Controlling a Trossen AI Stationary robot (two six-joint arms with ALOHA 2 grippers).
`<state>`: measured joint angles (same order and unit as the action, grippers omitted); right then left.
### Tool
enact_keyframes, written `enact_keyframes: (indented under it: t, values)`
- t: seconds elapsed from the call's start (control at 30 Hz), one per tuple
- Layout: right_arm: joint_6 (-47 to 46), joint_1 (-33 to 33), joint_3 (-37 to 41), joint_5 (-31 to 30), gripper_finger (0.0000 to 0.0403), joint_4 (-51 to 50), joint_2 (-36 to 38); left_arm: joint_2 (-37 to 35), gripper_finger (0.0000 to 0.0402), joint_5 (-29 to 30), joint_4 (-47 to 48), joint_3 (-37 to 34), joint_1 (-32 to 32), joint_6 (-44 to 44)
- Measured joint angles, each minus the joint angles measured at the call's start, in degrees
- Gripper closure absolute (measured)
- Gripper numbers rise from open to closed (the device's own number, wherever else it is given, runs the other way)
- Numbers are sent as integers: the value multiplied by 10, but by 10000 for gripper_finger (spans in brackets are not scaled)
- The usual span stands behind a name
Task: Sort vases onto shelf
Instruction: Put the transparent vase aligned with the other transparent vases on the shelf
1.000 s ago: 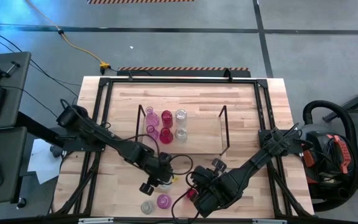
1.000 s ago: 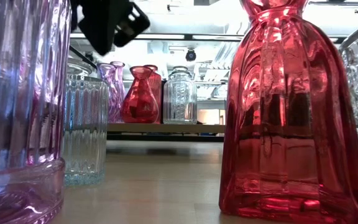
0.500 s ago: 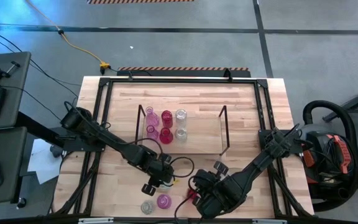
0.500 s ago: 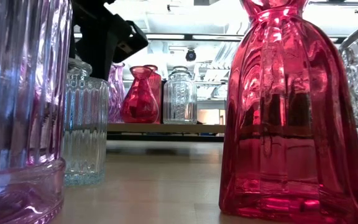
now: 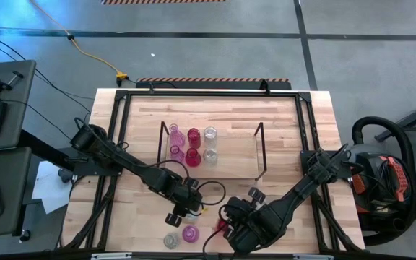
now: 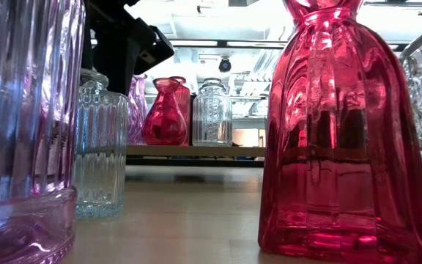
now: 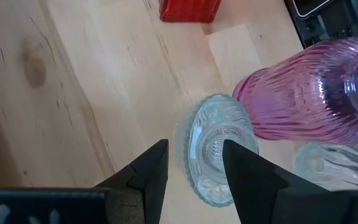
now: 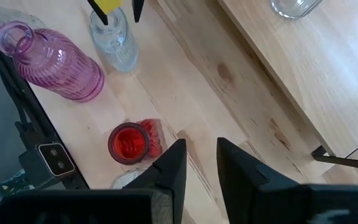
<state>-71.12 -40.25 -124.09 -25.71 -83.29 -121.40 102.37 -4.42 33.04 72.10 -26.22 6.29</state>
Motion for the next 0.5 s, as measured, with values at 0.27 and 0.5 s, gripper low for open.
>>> enact_keyframes:
  t: [0.27, 0.5]
  values:
    - [2, 0, 0, -3, 334, 2, 0, 2, 259, -1, 0, 0, 0, 11]
    - [5, 0, 0, -9, 334, 2, 0, 26, 259, -16, -7, 3, 4, 18]
